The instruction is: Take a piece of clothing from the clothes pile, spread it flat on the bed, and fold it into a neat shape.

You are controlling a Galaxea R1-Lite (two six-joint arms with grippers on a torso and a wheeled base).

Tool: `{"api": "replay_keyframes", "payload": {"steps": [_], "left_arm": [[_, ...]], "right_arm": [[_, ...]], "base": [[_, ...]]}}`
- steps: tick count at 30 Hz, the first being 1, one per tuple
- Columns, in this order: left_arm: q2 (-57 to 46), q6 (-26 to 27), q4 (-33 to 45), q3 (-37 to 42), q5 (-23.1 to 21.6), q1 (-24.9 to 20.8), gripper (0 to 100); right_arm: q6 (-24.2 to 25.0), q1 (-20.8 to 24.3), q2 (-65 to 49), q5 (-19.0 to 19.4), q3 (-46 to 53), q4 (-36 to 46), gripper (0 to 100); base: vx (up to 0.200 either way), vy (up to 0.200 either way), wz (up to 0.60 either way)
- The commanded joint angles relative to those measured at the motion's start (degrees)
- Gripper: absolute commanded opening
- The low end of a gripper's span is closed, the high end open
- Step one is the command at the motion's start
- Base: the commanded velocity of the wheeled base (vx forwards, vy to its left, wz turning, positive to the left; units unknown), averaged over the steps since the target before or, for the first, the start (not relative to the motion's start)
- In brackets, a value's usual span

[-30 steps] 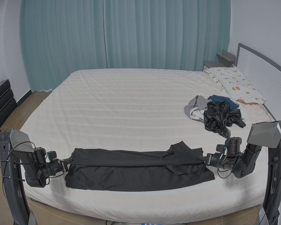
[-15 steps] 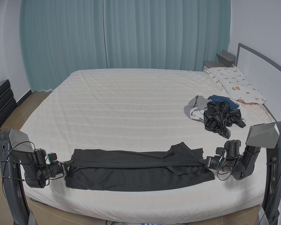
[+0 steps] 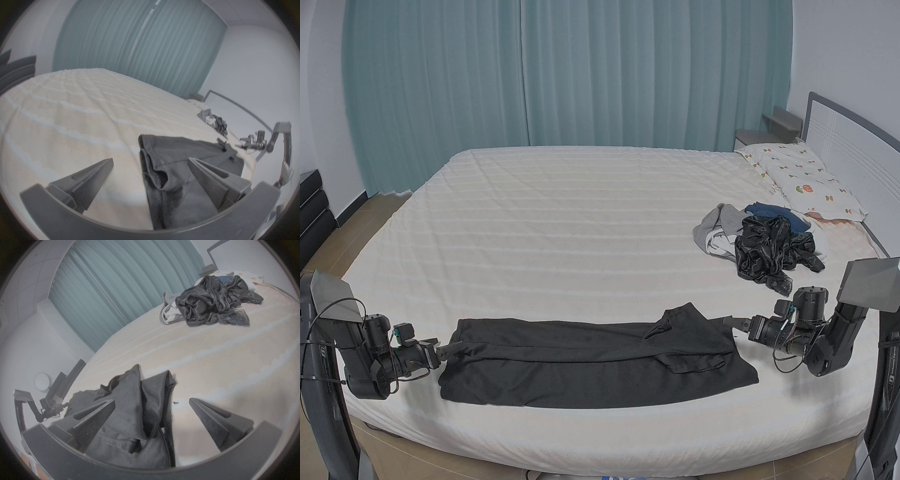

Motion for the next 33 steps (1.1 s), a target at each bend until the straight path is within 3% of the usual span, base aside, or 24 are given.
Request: {"api": "replay_keyframes", "payload": {"steps": [1, 4, 5, 6, 8, 9, 11, 13, 14, 15, 26, 33], "left_arm": [[-3.8, -7.7, 0.0, -1.5, -1.2, 0.8, 100], [-5.7, -18.7, 0.5, -3.8, -0.3, -1.4, 100], [-5.7, -19.2, 0.6, -3.9, -0.2, -1.8, 100], [-6.3, -25.9, 1.9, -6.1, 3.4, -5.0, 100], [-6.4, -28.2, 3.5, -7.6, 6.1, -6.4, 100], [-6.2, -30.0, 6.8, -10.4, 9.6, -8.8, 100], [-5.9, -30.6, 13.9, -14.3, 15.5, -11.3, 100], [-5.7, -30.7, 15.8, -15.6, 17.0, -11.8, 100], [-4.3, -31.1, 20.9, -19.8, 21.4, -13.7, 100], [-3.3, -31.7, 22.1, -21.0, 22.8, -14.2, 100], [-2.3, -33.2, 23.7, -21.8, 23.7, -15.4, 100], [-2.4, -32.7, 24.4, -21.5, 24.2, -13.7, 100]], "right_arm": [[4.4, 0.3, -3.3, 0.8, -2.8, 0.7, 100], [7.4, 1.2, -1.6, 0.8, -5.0, 0.9, 100], [7.5, 1.2, -1.6, 0.8, -5.2, 1.0, 100], [10.0, 1.3, 0.6, 0.8, -7.2, 1.0, 100], [11.9, 1.5, 1.6, 0.8, -8.3, 1.0, 100], [14.3, 1.6, 2.6, 0.8, -9.1, 0.9, 100], [17.4, 1.7, 3.9, 0.8, -10.7, 0.8, 100], [18.0, 1.8, 4.2, 0.8, -11.1, 0.8, 100], [19.5, 1.7, 5.7, 0.7, -11.7, 0.6, 100], [19.7, 1.5, 6.3, 0.7, -11.7, 0.2, 100], [19.8, 1.4, 6.7, 0.8, -11.8, 0.0, 100], [19.7, 1.2, 6.6, 0.6, -11.9, 0.0, 100]], "base": [[0.0, 0.0, 0.0], [0.0, 0.0, 0.0], [0.0, 0.0, 0.0], [0.0, 0.0, 0.0], [0.0, 0.0, 0.0], [0.0, 0.0, 0.0], [0.0, 0.0, 0.0], [0.0, 0.0, 0.0], [0.0, 0.0, 0.0], [0.0, 0.0, 0.0], [0.0, 0.0, 0.0], [0.0, 0.0, 0.0]]}}
